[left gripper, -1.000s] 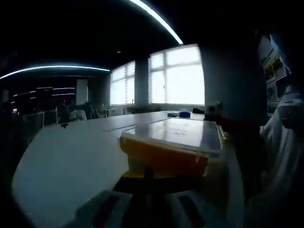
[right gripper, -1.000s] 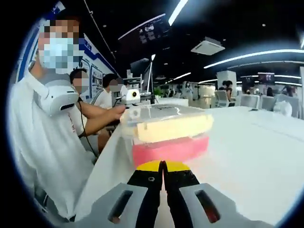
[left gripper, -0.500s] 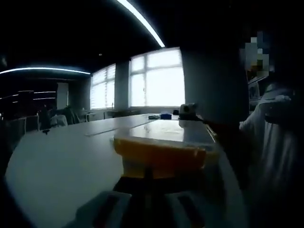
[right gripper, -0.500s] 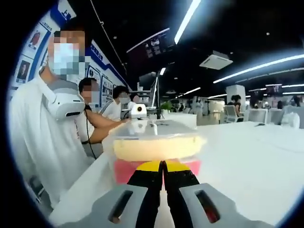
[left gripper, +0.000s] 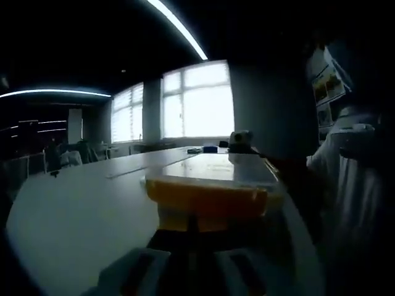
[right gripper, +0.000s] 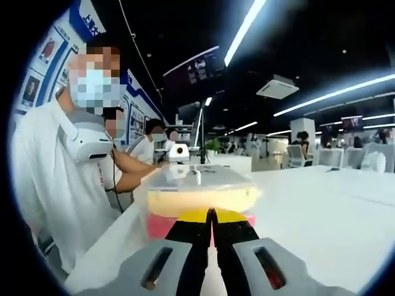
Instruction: Arrange the small medicine boxes into an aligned row inside the storage area until every box is upright, visible, and separated from the surrounding clutter.
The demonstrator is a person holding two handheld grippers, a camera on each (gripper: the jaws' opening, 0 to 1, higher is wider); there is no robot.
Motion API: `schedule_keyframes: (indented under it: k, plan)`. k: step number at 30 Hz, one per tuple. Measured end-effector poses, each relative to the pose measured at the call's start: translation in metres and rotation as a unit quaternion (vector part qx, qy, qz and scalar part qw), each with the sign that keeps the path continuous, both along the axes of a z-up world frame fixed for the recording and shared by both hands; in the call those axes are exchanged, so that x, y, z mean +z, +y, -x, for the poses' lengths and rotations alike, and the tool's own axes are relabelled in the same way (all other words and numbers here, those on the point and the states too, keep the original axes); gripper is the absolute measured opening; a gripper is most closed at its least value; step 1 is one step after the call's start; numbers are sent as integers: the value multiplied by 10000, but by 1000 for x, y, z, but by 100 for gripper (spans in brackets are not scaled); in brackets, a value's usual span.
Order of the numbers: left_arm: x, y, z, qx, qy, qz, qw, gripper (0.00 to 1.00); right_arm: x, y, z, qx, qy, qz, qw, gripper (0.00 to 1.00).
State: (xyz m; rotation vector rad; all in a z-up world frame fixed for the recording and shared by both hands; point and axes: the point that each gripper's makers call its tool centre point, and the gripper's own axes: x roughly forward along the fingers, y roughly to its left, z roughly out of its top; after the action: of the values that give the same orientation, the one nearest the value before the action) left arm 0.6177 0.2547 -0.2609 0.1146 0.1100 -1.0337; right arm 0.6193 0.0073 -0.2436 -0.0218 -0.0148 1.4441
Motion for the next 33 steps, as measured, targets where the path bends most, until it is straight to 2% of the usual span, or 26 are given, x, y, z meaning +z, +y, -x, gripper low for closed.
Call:
schedule_keyframes:
  k: [3,9,12,17,19,21,24,29,32,33]
  plan:
    - [0,-1,2,-55,17,-2,10000,0,1,-7,-6,-19,14,3,10000,0]
    - [1,-2,3,-125,44,-35,9999,0,1,-2,-3,23,4,47,10000,0]
    - [1,-3,6,-190,76,-112,9997,0,1,-5,-6,64,-24,50,10000,0]
    - [0,-3,6,-201,137,-88,9997,0,1,-8,-7,88,94,-9,9999,0]
    - [0,-3,6,-206,147,-105,9996,0,1,-10,-9,90,29,1,10000,0]
    - [0,-4,7,-207,127,-169,9996,0,0,-10,-9,104,112,-27,9999,0]
    - [0,-3,6,-217,198,-169,9994,0,1,-3,-4,98,48,-22,9999,0]
    - [-2,-3,8,-233,183,-236,9993,0,12,1,1,172,122,-384,9990,0]
    - [-2,-5,8,-255,137,-380,9989,0,14,0,2,145,159,-448,9988,0]
    - [-2,-5,7,-296,1,-562,9980,0,12,1,2,96,170,-373,9991,0]
